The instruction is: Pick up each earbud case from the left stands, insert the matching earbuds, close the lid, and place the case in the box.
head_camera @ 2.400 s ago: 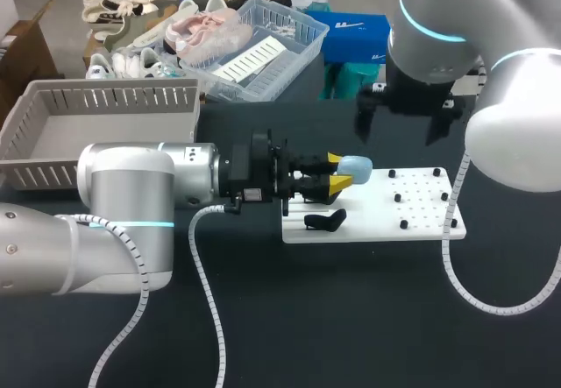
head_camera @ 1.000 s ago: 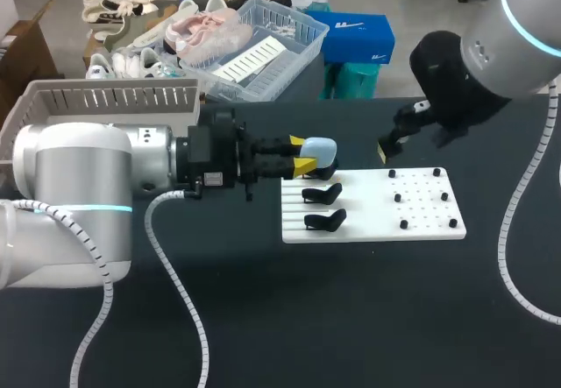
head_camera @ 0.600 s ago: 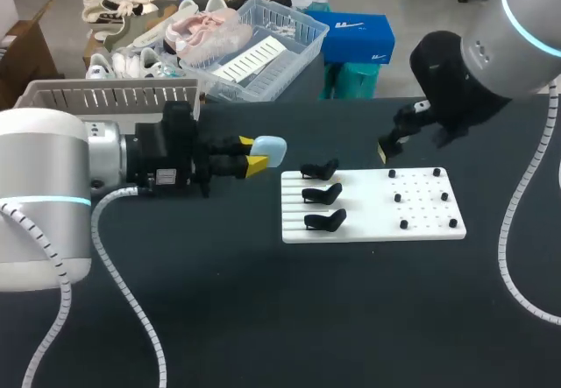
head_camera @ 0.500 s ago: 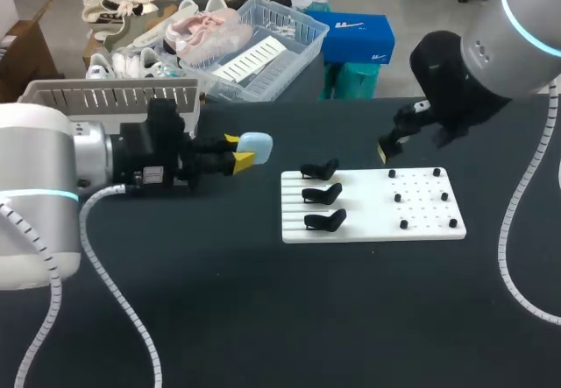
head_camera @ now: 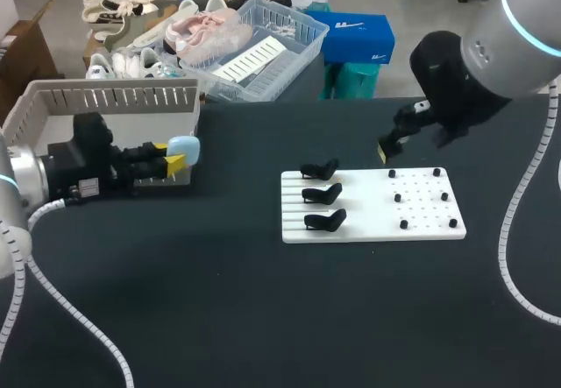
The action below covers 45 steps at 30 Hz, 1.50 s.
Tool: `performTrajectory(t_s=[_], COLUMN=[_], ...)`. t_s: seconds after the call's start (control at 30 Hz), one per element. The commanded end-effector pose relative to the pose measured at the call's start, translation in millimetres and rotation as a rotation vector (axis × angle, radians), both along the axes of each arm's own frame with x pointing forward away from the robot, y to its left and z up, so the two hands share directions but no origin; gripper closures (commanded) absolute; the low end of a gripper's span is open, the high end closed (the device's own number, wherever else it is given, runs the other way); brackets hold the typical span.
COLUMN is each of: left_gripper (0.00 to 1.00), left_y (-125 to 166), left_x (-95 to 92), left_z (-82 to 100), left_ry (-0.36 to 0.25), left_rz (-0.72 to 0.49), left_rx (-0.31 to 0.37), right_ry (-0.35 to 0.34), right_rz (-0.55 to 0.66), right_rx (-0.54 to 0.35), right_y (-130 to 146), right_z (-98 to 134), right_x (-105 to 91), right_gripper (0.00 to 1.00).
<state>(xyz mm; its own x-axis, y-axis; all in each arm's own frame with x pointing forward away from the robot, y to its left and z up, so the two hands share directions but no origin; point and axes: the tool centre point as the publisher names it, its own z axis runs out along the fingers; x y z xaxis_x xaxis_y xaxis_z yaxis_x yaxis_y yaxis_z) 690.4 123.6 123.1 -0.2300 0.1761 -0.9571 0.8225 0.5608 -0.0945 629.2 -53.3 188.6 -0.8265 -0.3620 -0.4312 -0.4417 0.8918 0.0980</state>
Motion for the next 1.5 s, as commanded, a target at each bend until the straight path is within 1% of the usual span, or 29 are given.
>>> performTrajectory(t_s=[0.03,0.07,0.13,0.3,0.63,0.73,0.9,0.97,1.0,1.03,1.13,1.2,1.23,1.27,1.3,1.37,1.4,1.5], left_gripper=[1.00,1.00,1.00,1.00,1.00,1.00,1.00,0.64,0.56,0.53,0.49,0.34,0.22,0.06,0.00,0.00,0.00,0.00], left_y=[20.1,24.6,31.9,42.4,56.3,59.5,64.4,65.5,66.2,66.8,69.7,71.1,71.5,72.2,72.4,70.5,67.6,57.9], left_x=[-1.8,1.1,7.9,33.0,96.2,115.1,136.7,142.5,145.0,146.1,147.3,146.3,145.6,143.6,141.6,136.6,133.3,124.2], left_z=[0.3,-0.3,-1.4,-7.4,-5.2,-7.2,-18.5,-24.7,-28.0,-30.4,-34.9,-36.9,-37.3,-37.2,-36.7,-33.1,-30.7,-26.7], left_ry=[-0.075,-0.080,-0.081,-0.088,-0.116,-0.111,-0.082,-0.074,-0.068,-0.067,-0.058,-0.055,-0.054,-0.057,-0.064,-0.086,-0.099,-0.125], left_rz=[0.407,0.420,0.441,0.477,0.499,0.495,0.482,0.477,0.470,0.469,0.466,0.462,0.461,0.455,0.449,0.431,0.413,0.372], left_rx=[0.090,0.099,0.094,0.103,0.133,0.167,0.217,0.220,0.226,0.226,0.222,0.221,0.221,0.221,0.218,0.206,0.214,0.188], right_ry=[0.000,0.000,0.000,0.000,0.000,0.000,0.000,0.000,0.000,0.000,0.000,0.000,0.000,0.000,0.000,0.000,0.000,0.000], right_rz=[0.003,0.003,0.003,0.003,0.003,0.003,0.003,0.003,0.003,0.003,0.003,0.003,0.003,0.003,0.003,0.003,0.003,0.003], right_rx=[0.002,0.002,0.002,0.002,0.002,0.002,0.002,0.002,0.002,0.002,0.002,0.002,0.002,0.002,0.002,0.002,0.002,0.002], right_y=[-1.1,-1.1,-1.1,-1.1,-1.1,-1.1,-1.1,-1.1,-1.1,-1.1,-1.1,-1.1,-1.1,-1.1,-1.1,-1.1,-1.1,-1.1], right_z=[0.3,0.3,0.3,0.3,0.3,0.3,0.3,0.3,0.3,0.3,0.3,0.3,0.3,0.3,0.3,0.3,0.3,0.3], right_x=[-0.4,-0.4,-0.4,-0.4,-0.4,-0.4,-0.4,-0.4,-0.4,-0.4,-0.4,-0.4,-0.4,-0.4,-0.4,-0.4,-0.4,-0.4], right_gripper=[0.00,0.00,0.00,0.00,0.00,0.00,0.00,0.00,0.00,0.00,0.00,0.00,0.00,0.00,0.00,0.00,0.00,0.00])
